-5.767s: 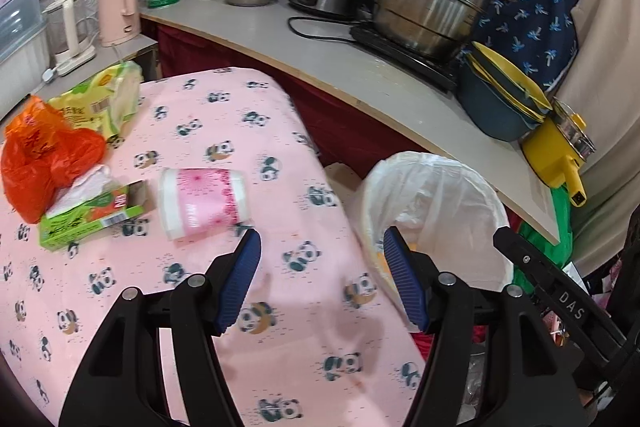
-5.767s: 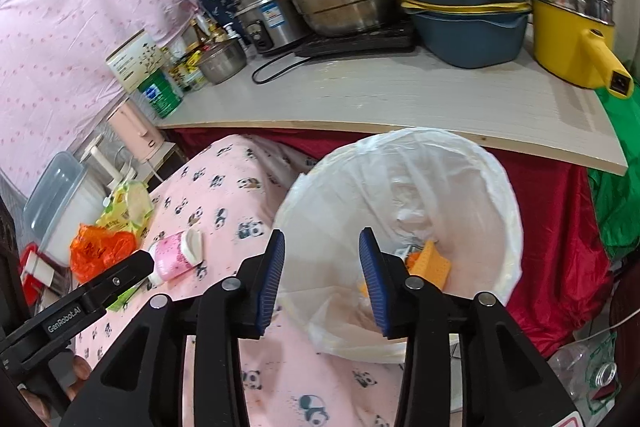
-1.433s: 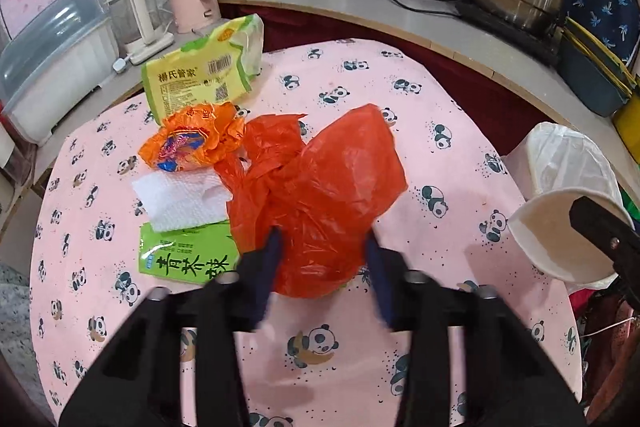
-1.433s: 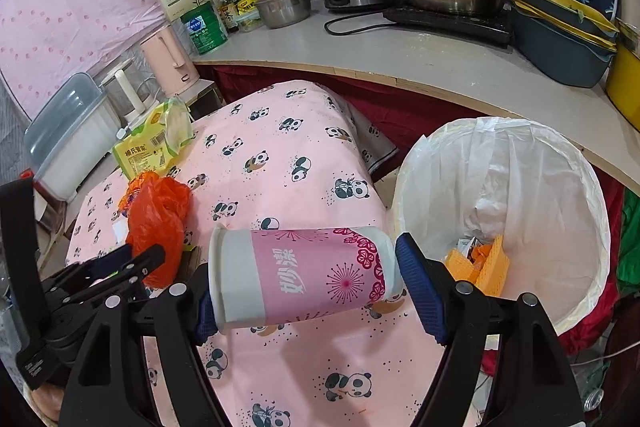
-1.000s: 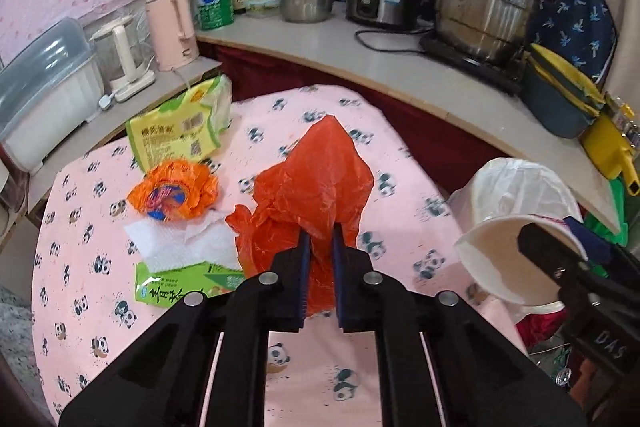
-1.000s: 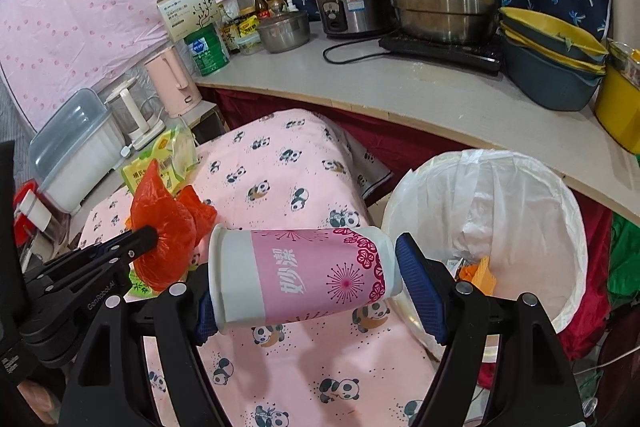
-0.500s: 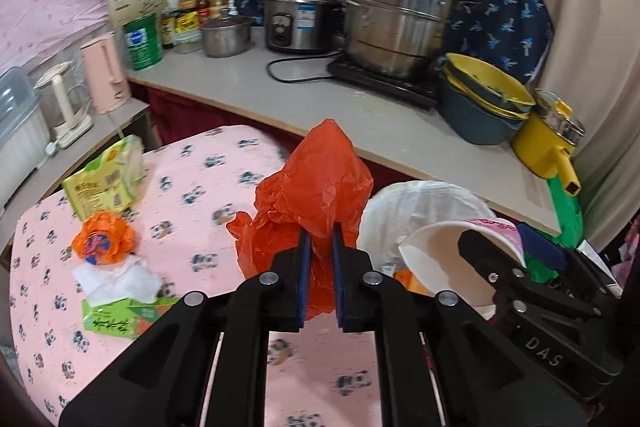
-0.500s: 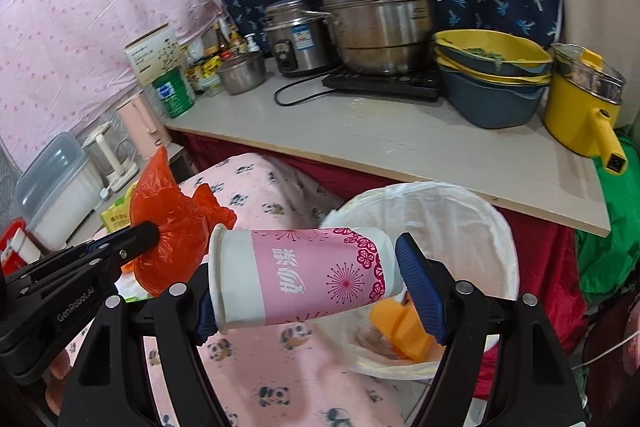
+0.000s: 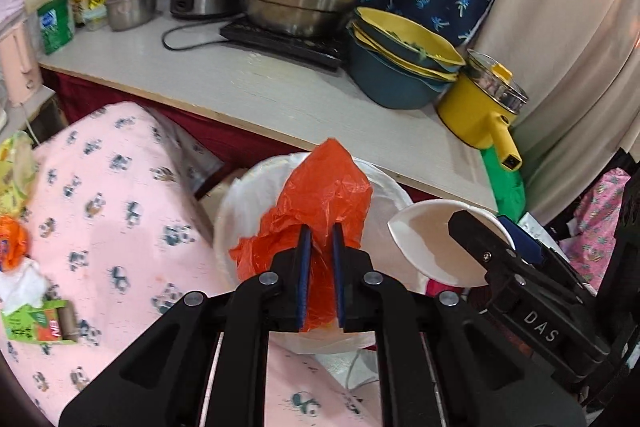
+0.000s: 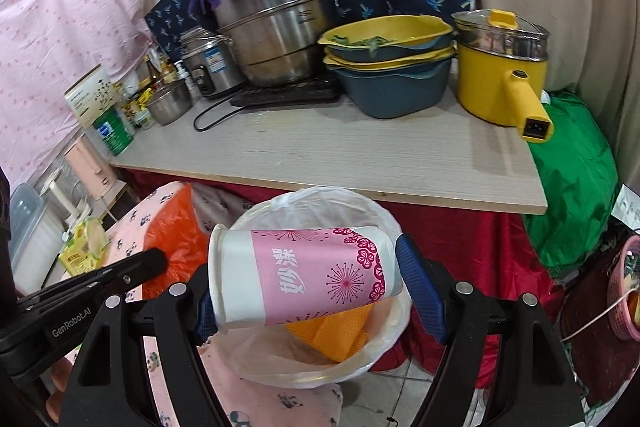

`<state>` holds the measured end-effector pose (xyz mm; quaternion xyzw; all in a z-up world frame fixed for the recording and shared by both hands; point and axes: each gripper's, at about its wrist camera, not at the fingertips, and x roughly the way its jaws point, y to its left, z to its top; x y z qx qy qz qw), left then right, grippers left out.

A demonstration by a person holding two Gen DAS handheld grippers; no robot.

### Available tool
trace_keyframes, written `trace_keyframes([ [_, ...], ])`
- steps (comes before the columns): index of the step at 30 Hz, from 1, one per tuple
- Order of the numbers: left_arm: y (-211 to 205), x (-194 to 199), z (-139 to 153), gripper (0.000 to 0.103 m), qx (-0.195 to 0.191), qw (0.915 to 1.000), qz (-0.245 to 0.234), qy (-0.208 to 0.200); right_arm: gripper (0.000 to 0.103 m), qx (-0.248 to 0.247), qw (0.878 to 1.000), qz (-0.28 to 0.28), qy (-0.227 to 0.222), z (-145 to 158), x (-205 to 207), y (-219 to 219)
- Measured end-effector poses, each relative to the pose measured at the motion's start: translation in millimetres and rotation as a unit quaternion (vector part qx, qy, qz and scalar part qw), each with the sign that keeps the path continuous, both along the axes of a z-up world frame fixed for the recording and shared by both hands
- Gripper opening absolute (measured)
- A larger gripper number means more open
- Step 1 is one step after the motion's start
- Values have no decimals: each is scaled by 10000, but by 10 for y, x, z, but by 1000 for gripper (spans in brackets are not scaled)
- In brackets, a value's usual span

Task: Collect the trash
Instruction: 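Open left gripper to drop the red bag while right releases the cup, then move both grippers back over the table toward the white tissue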

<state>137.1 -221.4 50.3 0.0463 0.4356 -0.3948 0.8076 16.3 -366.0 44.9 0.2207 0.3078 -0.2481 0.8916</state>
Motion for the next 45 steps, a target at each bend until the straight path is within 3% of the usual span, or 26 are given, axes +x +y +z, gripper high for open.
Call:
trace_keyframes([
  [4, -73, 41, -128, 17, -69, 9996, -44, 261, 73, 26, 10000, -47, 57, -68, 15, -68],
  [7, -48, 60, -155, 32, -6, 9998, 40, 206, 73, 48, 9999, -16, 108, -129, 74, -71],
  [15, 268, 237, -138, 54, 199, 9973, 693, -102, 75, 64, 9996, 186, 185, -203, 333, 54],
  [20, 456, 306, -109, 55, 199, 9957, 887, -166, 75, 56, 9995, 269, 161, -166, 437, 129],
  [24, 551, 298, -77, 55, 227, 9947, 957, -293, 83, -7, 9994, 286, 171, -145, 478, 186],
  [45, 1120, 324, 17, 66, 154, 9883, 1462, -411, 83, -102, 9974, 710, 115, 26, 598, 694],
])
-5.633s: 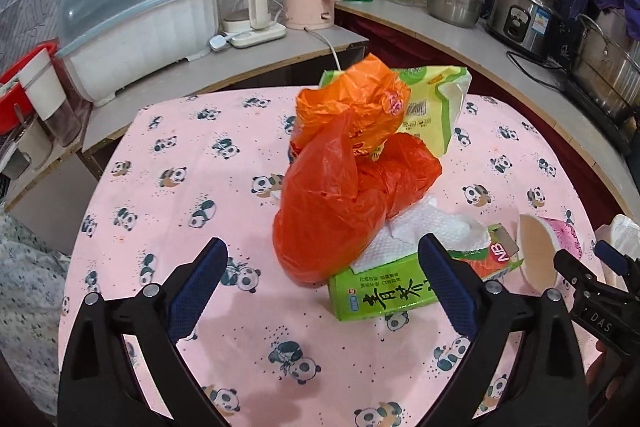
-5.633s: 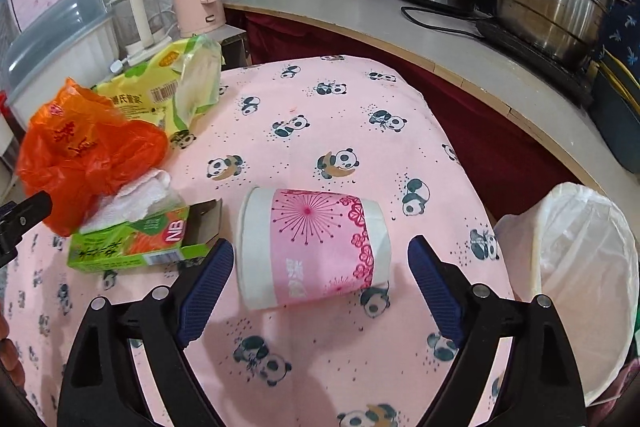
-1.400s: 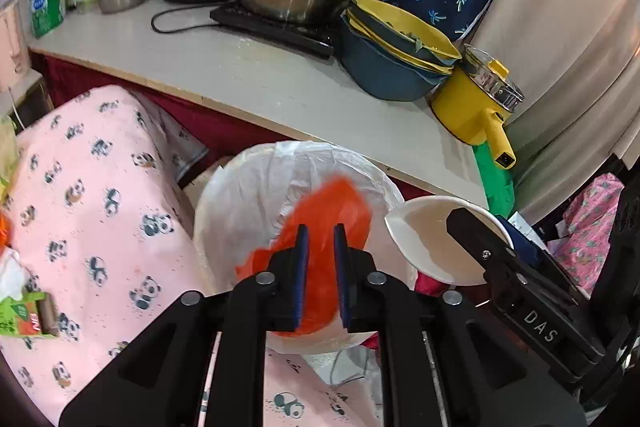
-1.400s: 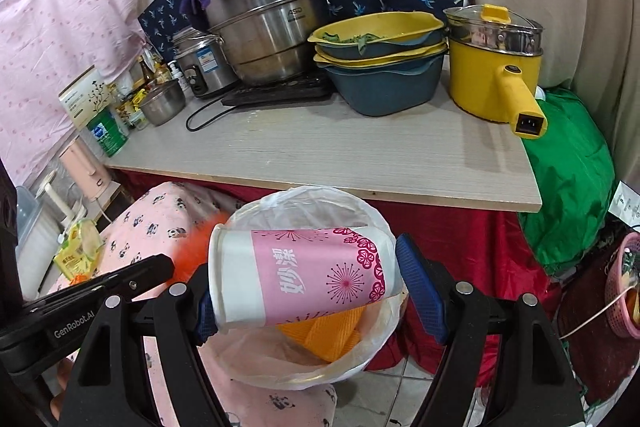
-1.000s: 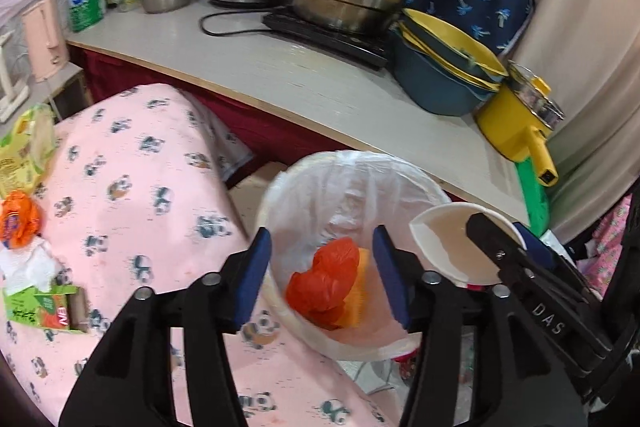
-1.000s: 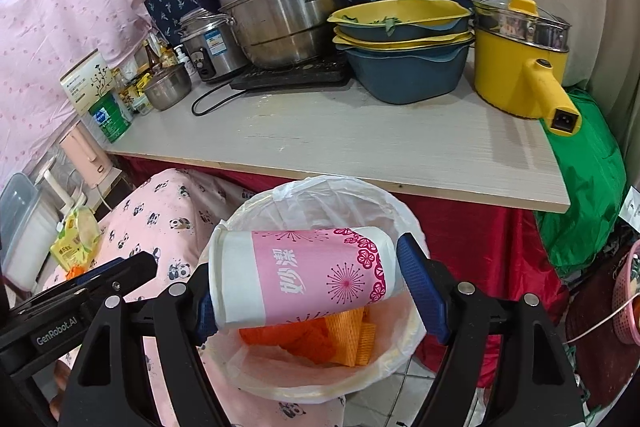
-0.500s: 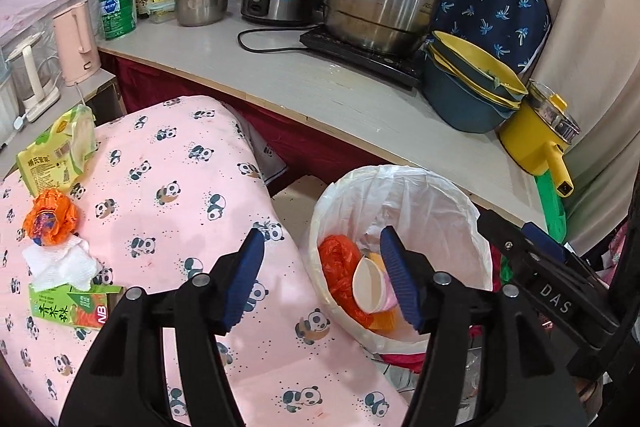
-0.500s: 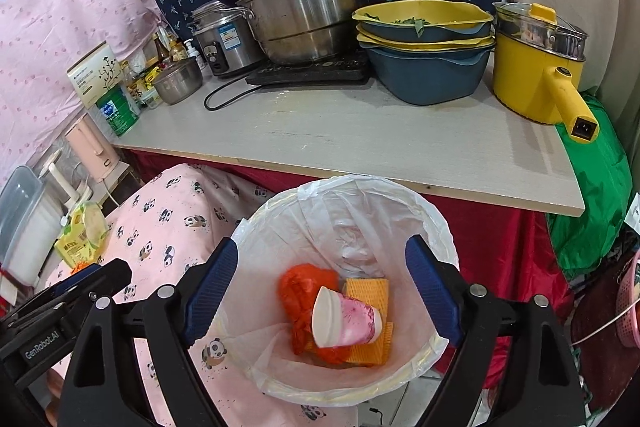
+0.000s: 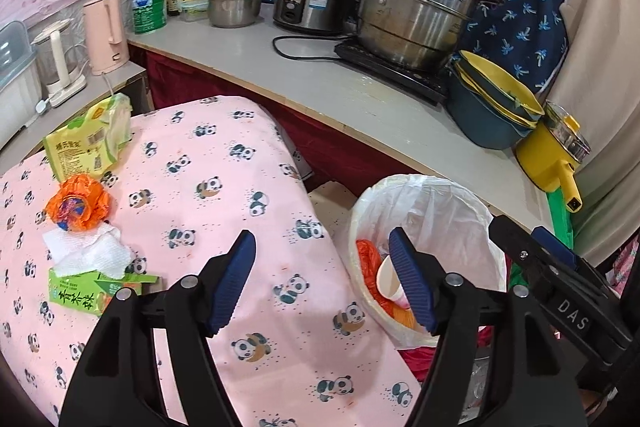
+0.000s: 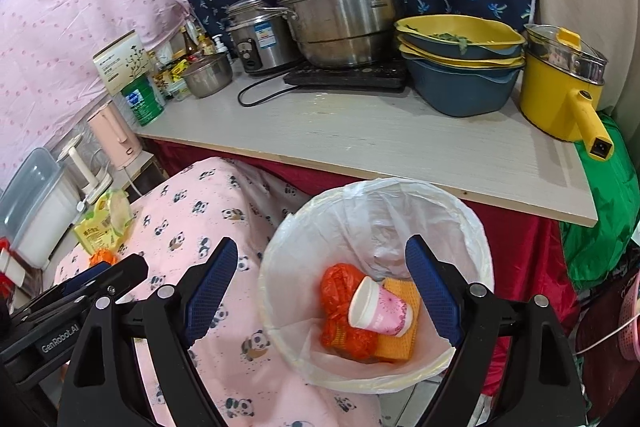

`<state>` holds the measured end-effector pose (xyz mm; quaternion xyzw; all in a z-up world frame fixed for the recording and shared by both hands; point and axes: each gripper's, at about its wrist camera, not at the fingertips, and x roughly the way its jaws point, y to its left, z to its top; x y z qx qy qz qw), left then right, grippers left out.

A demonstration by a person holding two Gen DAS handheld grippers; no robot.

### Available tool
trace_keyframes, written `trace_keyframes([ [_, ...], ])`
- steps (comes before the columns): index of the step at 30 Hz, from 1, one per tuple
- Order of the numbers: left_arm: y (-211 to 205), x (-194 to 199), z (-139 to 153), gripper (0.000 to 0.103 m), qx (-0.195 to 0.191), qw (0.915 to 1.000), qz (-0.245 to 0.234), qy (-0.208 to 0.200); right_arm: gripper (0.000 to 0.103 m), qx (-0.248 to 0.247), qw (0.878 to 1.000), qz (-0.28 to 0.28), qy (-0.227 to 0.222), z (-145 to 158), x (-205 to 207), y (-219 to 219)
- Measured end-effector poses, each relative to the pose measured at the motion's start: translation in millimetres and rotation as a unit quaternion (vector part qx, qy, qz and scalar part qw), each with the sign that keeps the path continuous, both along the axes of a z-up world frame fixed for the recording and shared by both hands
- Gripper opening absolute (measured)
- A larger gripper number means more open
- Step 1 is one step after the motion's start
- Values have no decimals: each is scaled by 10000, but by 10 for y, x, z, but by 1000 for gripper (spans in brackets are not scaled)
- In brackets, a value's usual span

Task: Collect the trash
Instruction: 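Move both grippers back over the table toward the white tissue, then grasp the white tissue with right gripper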

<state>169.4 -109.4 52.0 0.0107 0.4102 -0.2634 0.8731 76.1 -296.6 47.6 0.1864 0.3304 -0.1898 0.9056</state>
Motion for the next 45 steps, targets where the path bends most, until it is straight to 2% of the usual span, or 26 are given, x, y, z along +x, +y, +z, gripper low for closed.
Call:
trace_keyframes([
  [13, 783, 146, -29, 67, 49, 9975, 710, -32, 83, -74, 9974, 721, 57, 29, 273, 707],
  [23, 1505, 307, -127, 67, 292, 9906, 1338, -60, 83, -8, 9908, 1337, 213, -82, 576, 1334],
  [27, 1772, 372, -159, 72, 427, 9868, 1557, -124, 83, -35, 9860, 1635, 326, -166, 741, 1656],
  [37, 2415, 682, -272, 74, 653, 9759, 2075, -136, 83, -35, 9712, 2293, 641, -458, 1239, 2401],
  [45, 2680, 981, -349, 77, 719, 9717, 2250, -97, 82, -22, 9596, 2631, 992, -807, 1635, 2849],
])
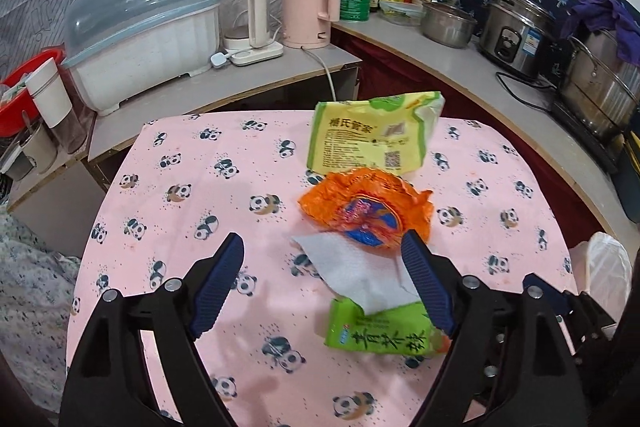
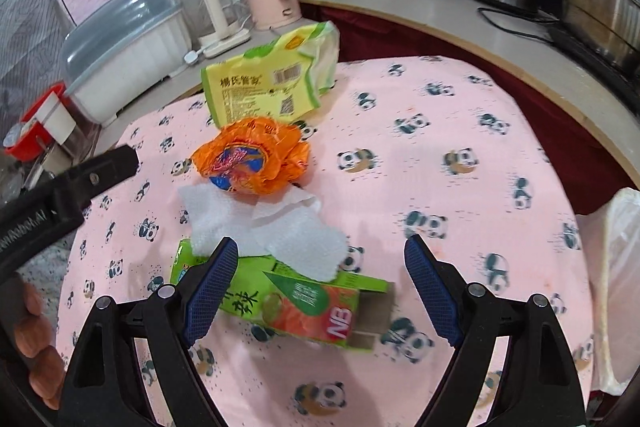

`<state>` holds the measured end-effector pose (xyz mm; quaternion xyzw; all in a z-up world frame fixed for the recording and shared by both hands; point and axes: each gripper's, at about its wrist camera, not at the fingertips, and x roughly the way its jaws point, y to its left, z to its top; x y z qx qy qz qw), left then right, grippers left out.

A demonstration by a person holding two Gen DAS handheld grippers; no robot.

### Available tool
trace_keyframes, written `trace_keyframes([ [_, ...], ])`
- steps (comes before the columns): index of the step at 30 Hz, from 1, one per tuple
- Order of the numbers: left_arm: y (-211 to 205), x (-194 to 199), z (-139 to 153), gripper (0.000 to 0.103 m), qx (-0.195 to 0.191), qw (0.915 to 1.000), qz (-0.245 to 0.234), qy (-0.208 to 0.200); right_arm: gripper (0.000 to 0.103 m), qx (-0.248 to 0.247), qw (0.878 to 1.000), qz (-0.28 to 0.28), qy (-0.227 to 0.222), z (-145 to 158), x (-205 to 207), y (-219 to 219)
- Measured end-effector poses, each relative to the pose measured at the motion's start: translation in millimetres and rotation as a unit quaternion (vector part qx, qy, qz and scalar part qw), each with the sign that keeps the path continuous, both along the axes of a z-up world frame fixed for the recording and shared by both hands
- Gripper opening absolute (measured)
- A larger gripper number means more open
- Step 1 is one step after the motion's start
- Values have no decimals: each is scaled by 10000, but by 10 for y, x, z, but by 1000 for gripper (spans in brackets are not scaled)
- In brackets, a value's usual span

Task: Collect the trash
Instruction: 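Grasp the white tissue with right gripper, then grasp the orange snack wrapper with left gripper while right lifts the tissue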

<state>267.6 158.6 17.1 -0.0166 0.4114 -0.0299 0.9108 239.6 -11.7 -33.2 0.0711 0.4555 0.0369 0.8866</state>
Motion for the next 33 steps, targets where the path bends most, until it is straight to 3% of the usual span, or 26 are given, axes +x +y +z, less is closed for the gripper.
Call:
trace_keyframes([
  [11, 139, 260, -203, 77, -22, 9998, 85, 174, 78, -111, 9993, 238, 273, -321, 365, 319],
  [17, 84, 323, -280, 77, 2, 9998, 32, 221, 49, -191, 9987, 175, 432, -505, 401, 289],
  [19, 31, 341, -299, 80, -10, 9997, -15, 228, 28, -285, 9986, 141, 431, -500, 376, 227],
  [22, -85, 353, -329, 81, -16, 9996, -126, 236, 9, -175, 9988, 40, 460, -500, 329, 59],
  [33, -912, 269, -501, 90, 136, 9959, -817, 373, 7, -43, 9976, -522, 448, -497, -30, -598],
])
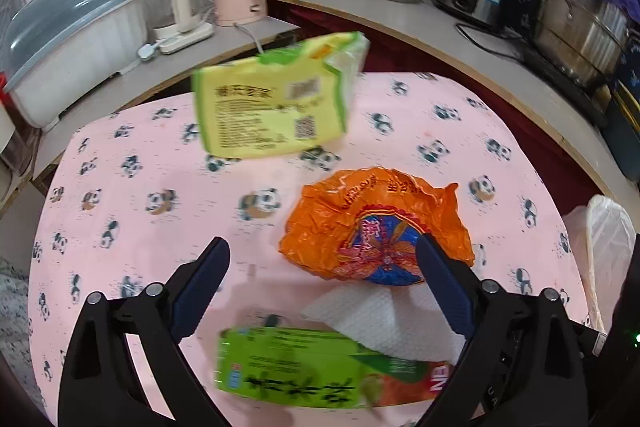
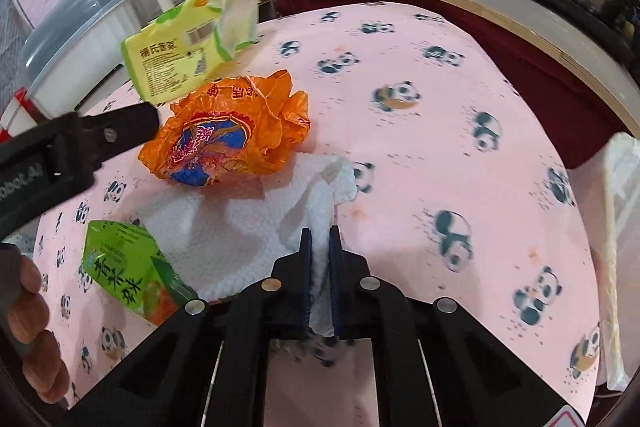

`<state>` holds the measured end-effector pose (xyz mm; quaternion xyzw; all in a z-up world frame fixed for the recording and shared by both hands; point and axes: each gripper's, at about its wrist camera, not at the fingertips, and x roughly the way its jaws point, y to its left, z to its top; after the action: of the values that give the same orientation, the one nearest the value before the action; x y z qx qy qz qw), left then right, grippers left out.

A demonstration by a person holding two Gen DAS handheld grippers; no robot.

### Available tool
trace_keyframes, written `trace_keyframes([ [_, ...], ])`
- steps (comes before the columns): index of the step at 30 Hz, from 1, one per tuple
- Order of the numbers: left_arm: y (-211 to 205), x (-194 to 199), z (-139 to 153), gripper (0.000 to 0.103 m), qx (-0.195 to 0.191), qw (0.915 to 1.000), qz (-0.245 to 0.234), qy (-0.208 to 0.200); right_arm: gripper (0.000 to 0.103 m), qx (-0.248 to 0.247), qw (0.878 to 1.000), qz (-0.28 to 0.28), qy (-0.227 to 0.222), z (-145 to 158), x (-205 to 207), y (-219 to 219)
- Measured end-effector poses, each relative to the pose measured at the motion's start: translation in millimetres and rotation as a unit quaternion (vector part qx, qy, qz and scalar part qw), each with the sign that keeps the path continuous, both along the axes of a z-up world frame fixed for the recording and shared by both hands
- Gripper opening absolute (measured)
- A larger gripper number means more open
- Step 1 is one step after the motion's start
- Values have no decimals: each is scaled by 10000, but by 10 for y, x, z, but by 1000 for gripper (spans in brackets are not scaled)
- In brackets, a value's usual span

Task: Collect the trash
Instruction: 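Grasp the orange snack wrapper with left gripper while right lifts the tissue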

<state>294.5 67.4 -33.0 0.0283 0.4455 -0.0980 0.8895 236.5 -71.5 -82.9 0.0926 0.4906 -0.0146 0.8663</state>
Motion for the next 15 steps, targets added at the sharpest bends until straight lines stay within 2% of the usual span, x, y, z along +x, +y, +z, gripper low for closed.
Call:
trace_keyframes([
  [4, -198, 41, -101, 90, 182, 9998, 50, 118, 7, -80, 9999, -62, 5, 6, -117, -139],
  [12, -261, 145, -392, 90, -11, 9980, 165, 610, 7, 6, 9999, -170, 8, 4, -359, -403],
  [14, -330, 111, -434, 83, -55, 9978, 53, 655, 7, 31, 9999, -164, -2, 2, -377, -419],
  [15, -376, 95, -456, 69, -64, 9976, -40, 695, 7, 37, 9999, -157, -4, 0, -376, -422],
])
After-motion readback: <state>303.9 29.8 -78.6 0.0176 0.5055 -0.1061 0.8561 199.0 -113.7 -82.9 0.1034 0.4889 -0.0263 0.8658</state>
